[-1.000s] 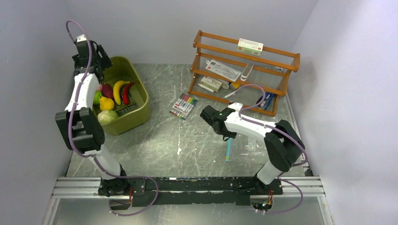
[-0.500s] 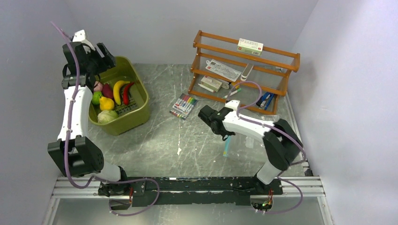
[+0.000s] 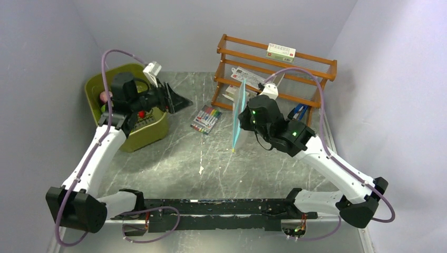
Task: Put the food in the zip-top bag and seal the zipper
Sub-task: Pick up the zipper food storage bag at the center of the board, then open the zipper of the food storage bag.
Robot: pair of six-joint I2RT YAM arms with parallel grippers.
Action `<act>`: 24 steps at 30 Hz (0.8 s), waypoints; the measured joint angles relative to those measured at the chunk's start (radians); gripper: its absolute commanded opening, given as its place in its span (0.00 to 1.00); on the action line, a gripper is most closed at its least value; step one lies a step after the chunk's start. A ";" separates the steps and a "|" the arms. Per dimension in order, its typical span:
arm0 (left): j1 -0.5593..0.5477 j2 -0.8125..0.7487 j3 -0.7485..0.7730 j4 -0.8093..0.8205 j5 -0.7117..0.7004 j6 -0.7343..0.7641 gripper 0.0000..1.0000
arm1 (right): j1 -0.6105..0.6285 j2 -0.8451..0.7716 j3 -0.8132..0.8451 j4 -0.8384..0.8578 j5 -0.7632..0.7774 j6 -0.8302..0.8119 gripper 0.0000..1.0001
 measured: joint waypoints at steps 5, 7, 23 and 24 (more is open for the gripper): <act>-0.122 -0.051 -0.085 0.140 0.088 -0.074 0.81 | 0.000 0.037 0.003 0.104 -0.114 -0.037 0.00; -0.153 -0.051 -0.106 0.187 0.108 -0.093 0.81 | 0.000 0.058 0.003 0.136 -0.142 -0.046 0.00; -0.314 0.061 -0.129 0.241 -0.003 -0.079 0.73 | 0.001 0.133 0.003 0.328 -0.308 -0.071 0.00; -0.321 0.063 -0.128 0.237 -0.026 -0.074 0.70 | 0.001 0.134 0.003 0.332 -0.313 -0.071 0.00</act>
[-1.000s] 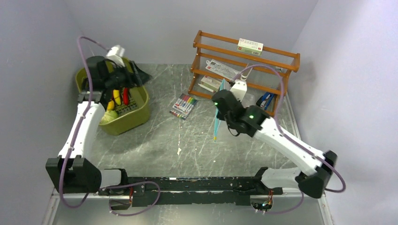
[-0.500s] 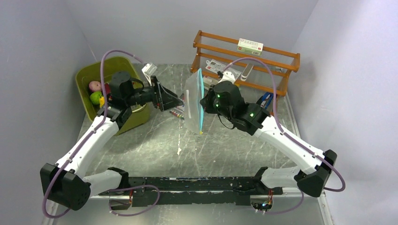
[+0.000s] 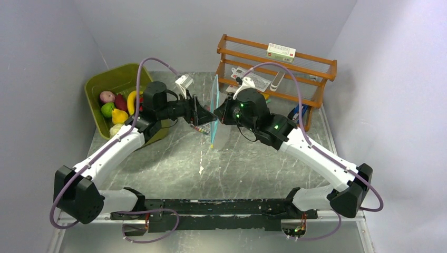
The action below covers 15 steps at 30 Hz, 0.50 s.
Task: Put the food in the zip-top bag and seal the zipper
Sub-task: Open the zipper of the food storage bag.
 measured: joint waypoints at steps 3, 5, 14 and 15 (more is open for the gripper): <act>-0.024 0.006 0.023 -0.047 -0.080 0.029 0.61 | -0.001 0.002 0.000 0.008 -0.006 -0.003 0.00; -0.044 0.011 0.044 -0.085 -0.139 0.053 0.55 | -0.002 0.002 0.000 0.015 0.000 -0.004 0.00; -0.162 0.042 0.106 -0.217 -0.457 0.156 0.15 | 0.001 0.007 0.000 0.011 0.013 -0.018 0.00; -0.169 0.043 0.107 -0.227 -0.493 0.164 0.09 | 0.004 0.008 0.000 0.010 0.012 -0.018 0.00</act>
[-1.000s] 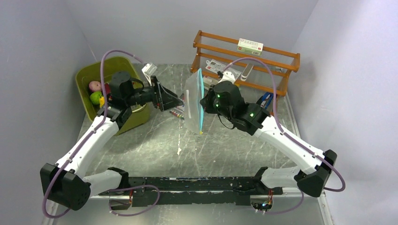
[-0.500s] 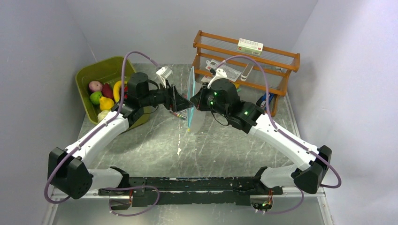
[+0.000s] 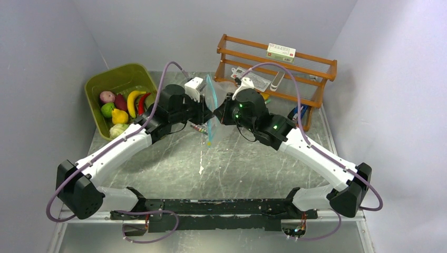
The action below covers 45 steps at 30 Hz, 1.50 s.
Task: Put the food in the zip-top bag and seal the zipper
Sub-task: Open the zipper of the food storage bag.
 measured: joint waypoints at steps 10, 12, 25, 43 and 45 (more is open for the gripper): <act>-0.009 -0.048 0.000 -0.033 -0.171 0.014 0.07 | 0.002 -0.003 -0.008 -0.073 0.088 0.005 0.00; -0.009 -0.056 0.001 -0.035 -0.171 0.014 0.07 | 0.002 -0.003 -0.008 -0.111 0.132 0.014 0.00; -0.009 -0.041 0.002 -0.016 -0.106 -0.041 0.07 | 0.002 0.040 -0.007 -0.152 0.204 0.161 0.36; -0.008 0.011 0.036 -0.091 -0.177 -0.136 0.07 | 0.001 -0.008 -0.038 -0.253 0.497 0.180 0.11; -0.008 0.018 0.036 -0.091 -0.176 -0.144 0.07 | 0.001 -0.035 -0.043 -0.254 0.510 0.171 0.19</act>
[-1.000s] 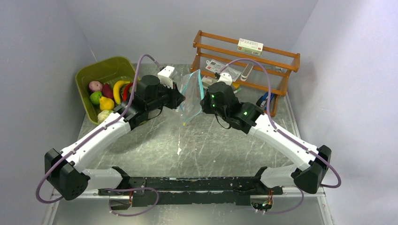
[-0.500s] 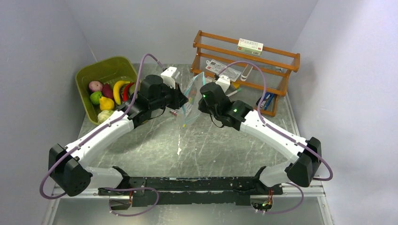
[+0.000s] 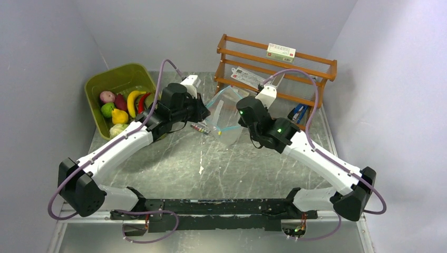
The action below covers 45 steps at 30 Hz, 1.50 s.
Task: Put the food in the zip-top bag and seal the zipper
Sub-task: Open the zipper of the food storage bag.
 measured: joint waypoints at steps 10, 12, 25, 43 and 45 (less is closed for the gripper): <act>0.001 0.018 0.013 0.005 0.064 -0.027 0.07 | 0.000 -0.059 -0.049 0.092 -0.034 -0.090 0.24; 0.001 0.018 0.012 0.017 0.085 -0.037 0.07 | 0.000 -0.061 -0.049 0.114 -0.047 -0.103 0.05; 0.001 0.014 -0.035 0.085 0.172 -0.091 0.59 | 0.000 -0.044 -0.046 0.154 -0.106 -0.160 0.00; 0.071 -0.049 0.206 -0.131 -0.153 0.142 0.97 | 0.000 -0.027 0.249 -0.272 -0.106 -0.241 0.00; 0.140 -0.041 0.214 -0.159 -0.194 0.166 0.98 | -0.001 -0.003 0.289 -0.308 -0.090 -0.251 0.00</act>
